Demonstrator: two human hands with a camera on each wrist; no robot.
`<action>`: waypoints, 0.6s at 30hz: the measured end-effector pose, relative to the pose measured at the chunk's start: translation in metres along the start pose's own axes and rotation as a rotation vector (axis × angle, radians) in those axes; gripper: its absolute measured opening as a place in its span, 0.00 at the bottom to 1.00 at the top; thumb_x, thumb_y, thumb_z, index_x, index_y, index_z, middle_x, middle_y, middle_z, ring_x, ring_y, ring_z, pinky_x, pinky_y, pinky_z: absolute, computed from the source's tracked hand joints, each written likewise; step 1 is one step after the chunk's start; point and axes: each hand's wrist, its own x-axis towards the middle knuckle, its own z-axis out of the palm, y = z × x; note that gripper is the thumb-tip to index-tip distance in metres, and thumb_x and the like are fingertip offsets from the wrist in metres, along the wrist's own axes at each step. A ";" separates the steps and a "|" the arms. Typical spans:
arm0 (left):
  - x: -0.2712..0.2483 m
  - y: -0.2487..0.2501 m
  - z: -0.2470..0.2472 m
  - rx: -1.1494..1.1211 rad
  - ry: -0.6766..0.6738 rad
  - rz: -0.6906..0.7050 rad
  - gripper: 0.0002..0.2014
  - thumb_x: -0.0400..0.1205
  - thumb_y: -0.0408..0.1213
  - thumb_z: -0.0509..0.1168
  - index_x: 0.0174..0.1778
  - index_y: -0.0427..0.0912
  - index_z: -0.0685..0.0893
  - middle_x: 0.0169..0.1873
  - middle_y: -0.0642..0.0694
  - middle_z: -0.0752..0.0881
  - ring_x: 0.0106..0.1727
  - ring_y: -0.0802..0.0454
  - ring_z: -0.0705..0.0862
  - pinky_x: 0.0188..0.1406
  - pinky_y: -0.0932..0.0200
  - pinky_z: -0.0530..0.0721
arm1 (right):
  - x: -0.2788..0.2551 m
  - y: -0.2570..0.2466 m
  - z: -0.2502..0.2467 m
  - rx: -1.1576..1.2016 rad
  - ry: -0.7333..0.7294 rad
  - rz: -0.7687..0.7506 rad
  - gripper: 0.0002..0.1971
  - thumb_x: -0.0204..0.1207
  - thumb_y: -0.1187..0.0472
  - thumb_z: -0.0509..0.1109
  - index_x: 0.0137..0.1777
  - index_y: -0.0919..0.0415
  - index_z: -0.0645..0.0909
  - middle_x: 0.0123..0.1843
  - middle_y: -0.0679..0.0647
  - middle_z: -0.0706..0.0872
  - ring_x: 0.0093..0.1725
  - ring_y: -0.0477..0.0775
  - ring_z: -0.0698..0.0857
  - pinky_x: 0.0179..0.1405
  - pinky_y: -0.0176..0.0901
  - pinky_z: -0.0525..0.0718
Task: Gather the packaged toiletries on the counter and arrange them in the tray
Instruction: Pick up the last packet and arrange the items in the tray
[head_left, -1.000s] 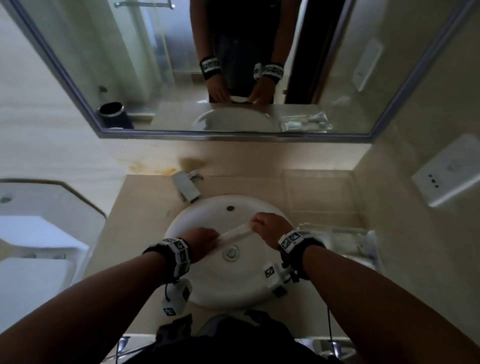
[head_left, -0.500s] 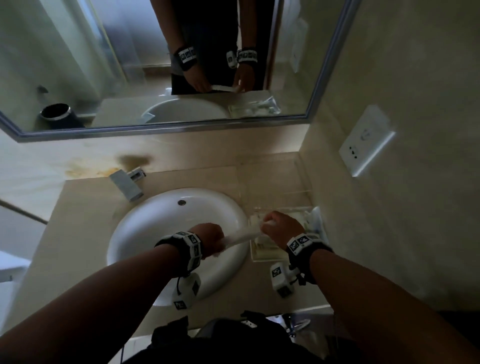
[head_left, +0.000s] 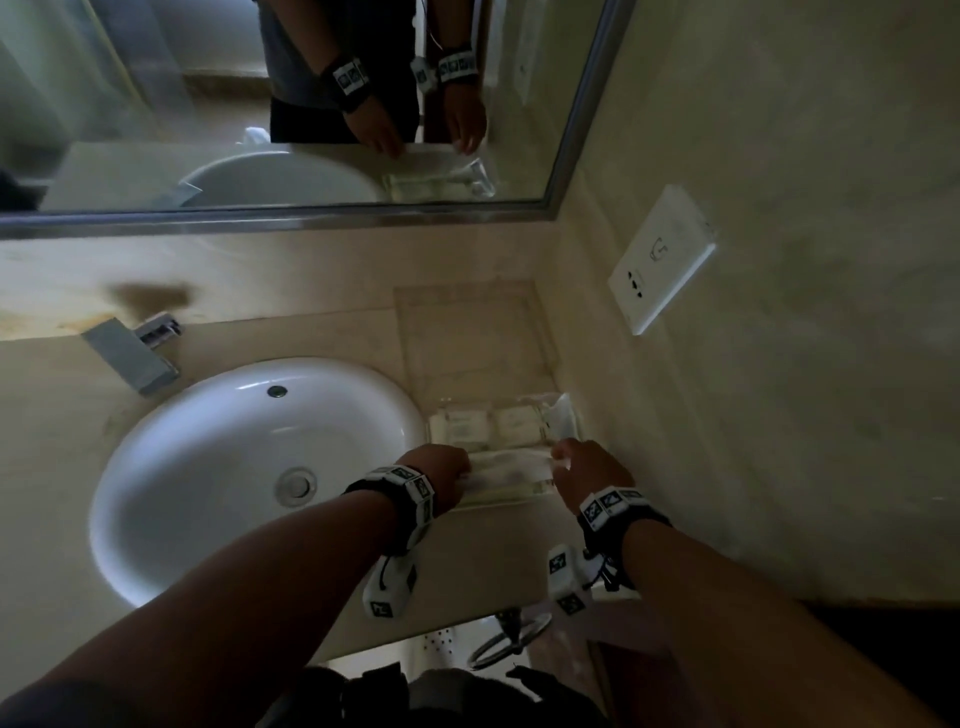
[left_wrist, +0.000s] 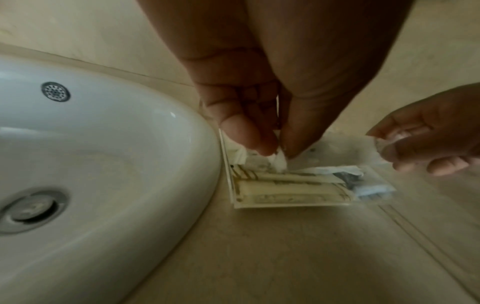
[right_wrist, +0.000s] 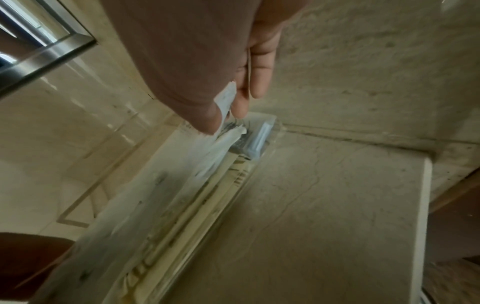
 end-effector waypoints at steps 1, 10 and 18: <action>0.003 0.001 0.004 0.001 -0.008 -0.011 0.13 0.83 0.42 0.60 0.62 0.45 0.82 0.59 0.44 0.85 0.59 0.42 0.83 0.52 0.54 0.80 | 0.000 0.002 0.002 -0.006 0.004 0.007 0.16 0.80 0.52 0.63 0.67 0.46 0.76 0.65 0.55 0.79 0.59 0.58 0.83 0.55 0.49 0.83; 0.008 -0.013 0.023 -0.029 -0.023 -0.103 0.20 0.82 0.44 0.63 0.71 0.51 0.77 0.69 0.46 0.76 0.69 0.44 0.78 0.68 0.52 0.77 | -0.008 0.011 0.025 -0.093 0.014 0.037 0.35 0.76 0.51 0.66 0.83 0.45 0.60 0.80 0.53 0.61 0.74 0.59 0.69 0.71 0.53 0.74; 0.009 -0.003 0.023 0.029 -0.086 -0.126 0.17 0.84 0.44 0.60 0.68 0.48 0.80 0.66 0.45 0.78 0.65 0.43 0.81 0.62 0.53 0.80 | -0.019 0.014 0.030 -0.014 -0.073 -0.009 0.27 0.76 0.51 0.64 0.77 0.47 0.70 0.83 0.48 0.60 0.77 0.51 0.71 0.73 0.46 0.72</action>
